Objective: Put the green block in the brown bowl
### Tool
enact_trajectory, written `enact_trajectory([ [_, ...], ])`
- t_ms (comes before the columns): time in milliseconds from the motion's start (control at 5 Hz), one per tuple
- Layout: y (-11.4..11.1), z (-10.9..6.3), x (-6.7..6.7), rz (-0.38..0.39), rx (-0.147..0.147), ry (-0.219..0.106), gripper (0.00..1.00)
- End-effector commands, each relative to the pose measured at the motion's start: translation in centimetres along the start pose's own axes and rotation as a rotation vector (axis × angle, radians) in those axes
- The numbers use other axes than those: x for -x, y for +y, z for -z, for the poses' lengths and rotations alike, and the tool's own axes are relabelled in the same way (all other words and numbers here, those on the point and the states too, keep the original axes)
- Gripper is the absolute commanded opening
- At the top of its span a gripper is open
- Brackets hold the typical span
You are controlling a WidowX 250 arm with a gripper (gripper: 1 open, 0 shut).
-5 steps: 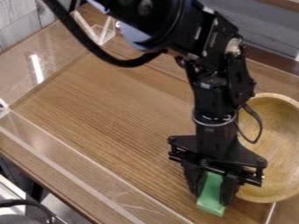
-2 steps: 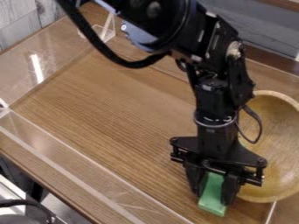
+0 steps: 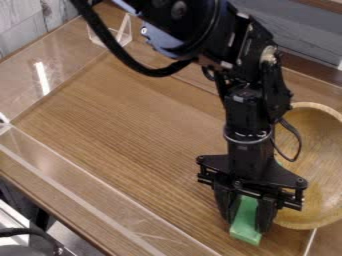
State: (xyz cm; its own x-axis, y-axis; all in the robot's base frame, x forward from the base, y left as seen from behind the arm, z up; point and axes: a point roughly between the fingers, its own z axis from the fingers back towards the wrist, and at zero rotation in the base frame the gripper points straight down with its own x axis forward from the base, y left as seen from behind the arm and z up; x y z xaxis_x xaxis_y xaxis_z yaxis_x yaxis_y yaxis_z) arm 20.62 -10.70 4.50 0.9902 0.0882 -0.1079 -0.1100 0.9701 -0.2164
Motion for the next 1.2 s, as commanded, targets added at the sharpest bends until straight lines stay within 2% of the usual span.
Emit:
enact_trajectory([
  [0, -0.54, -1.04, -1.23, 0.002, 0.025, -0.049, 0.00],
  [1000, -0.75, -1.06, -1.37, 0.003, 0.040, -0.045, 0.00],
])
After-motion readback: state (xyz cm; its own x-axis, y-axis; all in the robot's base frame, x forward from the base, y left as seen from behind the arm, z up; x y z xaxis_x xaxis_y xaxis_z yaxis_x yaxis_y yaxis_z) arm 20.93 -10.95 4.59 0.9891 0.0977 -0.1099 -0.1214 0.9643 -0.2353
